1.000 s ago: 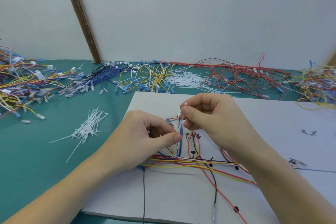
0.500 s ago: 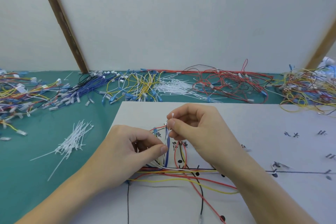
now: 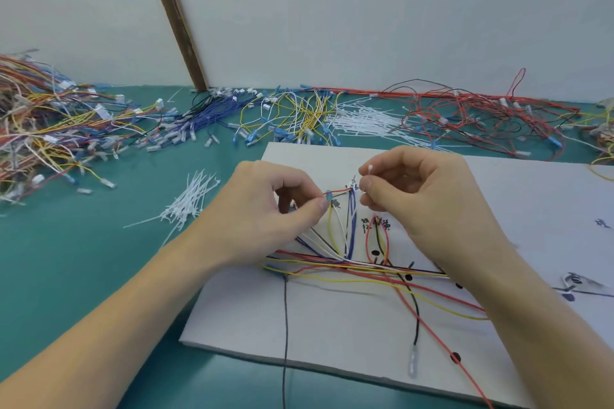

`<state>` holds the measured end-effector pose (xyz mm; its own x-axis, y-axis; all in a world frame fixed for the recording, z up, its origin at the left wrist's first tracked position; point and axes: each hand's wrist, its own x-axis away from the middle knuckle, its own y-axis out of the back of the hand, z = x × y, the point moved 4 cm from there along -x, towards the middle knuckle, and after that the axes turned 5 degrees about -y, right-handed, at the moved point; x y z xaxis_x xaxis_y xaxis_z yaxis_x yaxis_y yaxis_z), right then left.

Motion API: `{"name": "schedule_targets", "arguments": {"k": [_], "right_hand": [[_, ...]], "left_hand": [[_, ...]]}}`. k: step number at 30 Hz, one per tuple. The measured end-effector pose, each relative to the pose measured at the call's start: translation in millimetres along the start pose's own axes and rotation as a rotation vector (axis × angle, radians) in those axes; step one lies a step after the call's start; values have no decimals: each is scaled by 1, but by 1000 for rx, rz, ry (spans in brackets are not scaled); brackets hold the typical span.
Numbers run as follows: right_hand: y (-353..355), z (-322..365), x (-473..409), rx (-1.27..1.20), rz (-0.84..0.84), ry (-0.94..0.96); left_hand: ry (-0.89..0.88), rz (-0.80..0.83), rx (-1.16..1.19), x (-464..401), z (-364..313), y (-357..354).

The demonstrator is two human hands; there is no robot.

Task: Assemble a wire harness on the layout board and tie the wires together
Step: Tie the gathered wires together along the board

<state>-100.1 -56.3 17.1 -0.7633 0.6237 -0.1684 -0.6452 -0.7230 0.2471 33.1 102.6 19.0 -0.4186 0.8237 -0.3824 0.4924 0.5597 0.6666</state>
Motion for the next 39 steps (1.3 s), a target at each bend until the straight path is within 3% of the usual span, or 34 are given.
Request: {"name": "schedule_targets", "arguments": {"k": [10, 22, 30, 39], "right_hand": [[-8, -2, 1, 130, 52, 33], [-14, -2, 3, 243, 89, 75], [-19, -4, 4, 282, 238, 25], [-21, -6, 7, 309, 235, -1]], "left_hand": [[31, 356, 89, 5, -2, -8], [-33, 424, 56, 7, -10, -3], [-39, 396, -54, 5, -7, -6], [-29, 428, -13, 5, -5, -9]]}}
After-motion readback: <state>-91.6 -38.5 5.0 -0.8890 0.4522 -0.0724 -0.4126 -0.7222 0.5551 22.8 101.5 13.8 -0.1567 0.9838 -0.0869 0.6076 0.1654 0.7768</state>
